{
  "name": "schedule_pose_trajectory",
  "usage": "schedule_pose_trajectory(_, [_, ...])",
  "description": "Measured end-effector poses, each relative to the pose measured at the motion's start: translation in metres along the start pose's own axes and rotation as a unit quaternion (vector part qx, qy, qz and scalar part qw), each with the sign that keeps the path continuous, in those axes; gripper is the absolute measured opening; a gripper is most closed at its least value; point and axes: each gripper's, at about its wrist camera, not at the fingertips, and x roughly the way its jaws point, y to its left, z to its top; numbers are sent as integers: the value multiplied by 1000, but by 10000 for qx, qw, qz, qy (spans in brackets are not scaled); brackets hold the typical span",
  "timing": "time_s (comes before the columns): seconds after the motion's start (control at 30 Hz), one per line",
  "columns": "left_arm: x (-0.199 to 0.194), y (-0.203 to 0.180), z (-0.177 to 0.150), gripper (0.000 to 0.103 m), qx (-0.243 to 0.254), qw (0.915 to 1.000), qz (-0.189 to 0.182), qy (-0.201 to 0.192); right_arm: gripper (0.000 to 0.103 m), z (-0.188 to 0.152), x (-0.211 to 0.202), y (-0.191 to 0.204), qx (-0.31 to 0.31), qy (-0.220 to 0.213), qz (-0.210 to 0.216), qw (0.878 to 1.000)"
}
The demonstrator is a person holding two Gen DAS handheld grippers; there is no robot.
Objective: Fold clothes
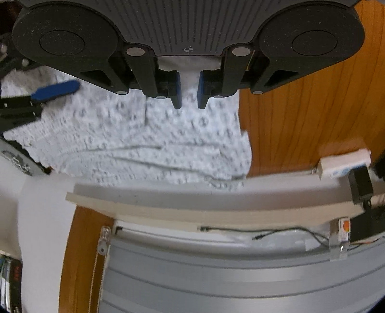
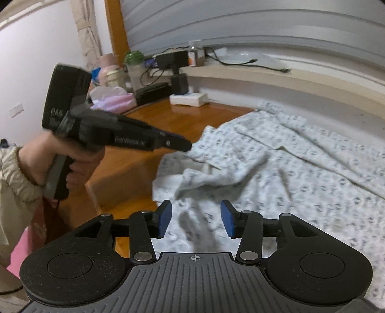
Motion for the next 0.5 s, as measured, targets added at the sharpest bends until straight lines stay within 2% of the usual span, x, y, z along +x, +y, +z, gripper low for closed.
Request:
schedule_pose_trajectory(0.17, [-14,8,-9,14,-104,9999,27,-9,46,16,20,1,156,51,145,9998])
schedule_pose_trajectory(0.23, [-20,10,-11,14,-116,9999,-9,-58,43,25,18,0,189,-54,176,9997])
schedule_pose_trajectory(0.33, [-29,9,-12,14,-127,9998,-47,-120,6,38,16,-3,238,-211,223,9992])
schedule_pose_trajectory(0.47, [-40,9,-12,14,-146,9996,-87,-211,4,56,12,-6,309,-439,283,9982])
schedule_pose_trajectory(0.5, [-42,10,-12,14,-151,9996,-91,-229,4,66,6,-8,367,-614,277,9971])
